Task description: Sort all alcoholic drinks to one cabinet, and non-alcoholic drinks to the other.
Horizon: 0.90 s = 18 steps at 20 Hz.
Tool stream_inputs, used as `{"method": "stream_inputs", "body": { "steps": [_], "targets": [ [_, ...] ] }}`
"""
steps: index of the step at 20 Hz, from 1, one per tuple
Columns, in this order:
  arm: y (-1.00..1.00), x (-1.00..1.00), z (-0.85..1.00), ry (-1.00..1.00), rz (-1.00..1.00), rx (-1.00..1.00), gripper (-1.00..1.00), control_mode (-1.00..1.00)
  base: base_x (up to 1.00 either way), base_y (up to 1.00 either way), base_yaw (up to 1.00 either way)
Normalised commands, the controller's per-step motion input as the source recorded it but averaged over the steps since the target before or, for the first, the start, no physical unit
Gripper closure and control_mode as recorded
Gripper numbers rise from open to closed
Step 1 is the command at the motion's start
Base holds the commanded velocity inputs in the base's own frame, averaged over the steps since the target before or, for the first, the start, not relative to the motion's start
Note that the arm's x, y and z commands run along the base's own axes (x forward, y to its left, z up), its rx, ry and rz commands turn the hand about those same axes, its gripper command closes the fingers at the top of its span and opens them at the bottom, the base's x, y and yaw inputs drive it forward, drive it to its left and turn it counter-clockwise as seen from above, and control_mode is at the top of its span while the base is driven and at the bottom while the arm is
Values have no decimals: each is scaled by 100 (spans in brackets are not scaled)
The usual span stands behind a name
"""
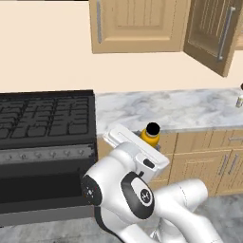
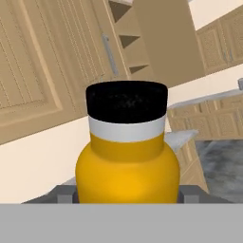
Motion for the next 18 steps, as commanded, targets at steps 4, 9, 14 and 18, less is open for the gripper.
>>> {"method": "stream_inputs", "body": {
  "steps": [4,9,14,18],
  "targets": [
    [0,0,0,0,0,0,100,100,-4,81,14],
    [0,0,0,0,0,0,100,100,0,84,14],
    [0,0,0,0,0,0,100,100,20,85,8],
    [0,0,0,0,0,0,100,100,57,75,1]
  ]
}}
